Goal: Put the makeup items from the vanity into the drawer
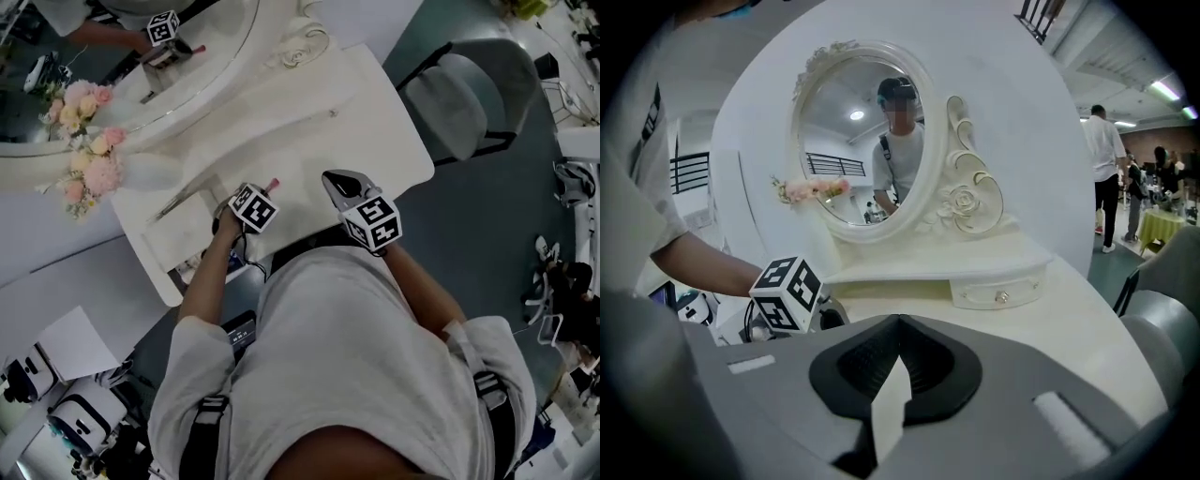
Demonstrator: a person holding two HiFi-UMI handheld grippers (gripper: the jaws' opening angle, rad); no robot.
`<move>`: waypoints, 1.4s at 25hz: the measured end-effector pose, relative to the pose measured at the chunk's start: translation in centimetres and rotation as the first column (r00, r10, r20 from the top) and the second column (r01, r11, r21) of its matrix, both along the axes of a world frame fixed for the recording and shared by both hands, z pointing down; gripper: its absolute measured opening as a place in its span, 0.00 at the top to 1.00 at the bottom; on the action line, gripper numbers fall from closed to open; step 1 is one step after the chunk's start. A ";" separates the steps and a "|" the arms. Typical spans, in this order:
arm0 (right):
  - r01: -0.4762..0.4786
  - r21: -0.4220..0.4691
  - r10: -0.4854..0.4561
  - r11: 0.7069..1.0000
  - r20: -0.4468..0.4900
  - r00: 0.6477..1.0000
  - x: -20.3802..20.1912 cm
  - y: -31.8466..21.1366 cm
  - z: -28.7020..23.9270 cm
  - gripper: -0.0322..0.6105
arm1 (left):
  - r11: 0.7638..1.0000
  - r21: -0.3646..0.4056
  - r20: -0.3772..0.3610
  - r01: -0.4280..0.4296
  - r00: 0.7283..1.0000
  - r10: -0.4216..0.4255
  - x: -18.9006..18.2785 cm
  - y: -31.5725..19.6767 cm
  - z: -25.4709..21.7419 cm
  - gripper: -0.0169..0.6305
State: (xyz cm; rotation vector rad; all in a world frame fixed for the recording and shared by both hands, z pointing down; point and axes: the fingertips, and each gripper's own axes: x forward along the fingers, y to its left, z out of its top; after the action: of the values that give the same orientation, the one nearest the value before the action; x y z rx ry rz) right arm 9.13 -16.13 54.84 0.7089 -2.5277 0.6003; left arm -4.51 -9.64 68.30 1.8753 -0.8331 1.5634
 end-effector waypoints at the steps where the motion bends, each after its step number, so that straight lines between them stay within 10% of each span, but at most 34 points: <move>1: 0.011 0.003 -0.011 1.000 0.002 1.000 -0.4 -0.3 -0.1 0.95 | 1.000 0.009 0.004 0.008 1.000 -0.008 -0.1 0.0 0.0 0.90; 16: 0.287 0.003 -0.287 0.958 0.022 0.958 -8.3 1.5 0.1 0.95 | 0.951 0.270 0.066 0.150 0.983 -0.173 -3.3 1.0 -6.7 0.90; 27: 0.547 0.008 -0.547 0.837 0.022 0.837 -16.3 7.2 0.8 0.95 | 0.886 0.328 0.058 0.327 0.929 -0.365 -6.7 7.8 -9.2 0.90; 35: 0.640 0.006 -0.641 0.768 0.009 0.768 -20.2 11.5 0.9 0.95 | 0.887 0.315 0.085 0.336 0.921 -0.379 -10.8 15.0 -11.6 0.90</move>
State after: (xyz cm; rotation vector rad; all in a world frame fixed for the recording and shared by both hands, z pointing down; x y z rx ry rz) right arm -11.12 -4.61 55.77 -0.1911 -2.5475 0.3451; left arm -15.31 5.35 56.67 1.6843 -1.4601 1.4080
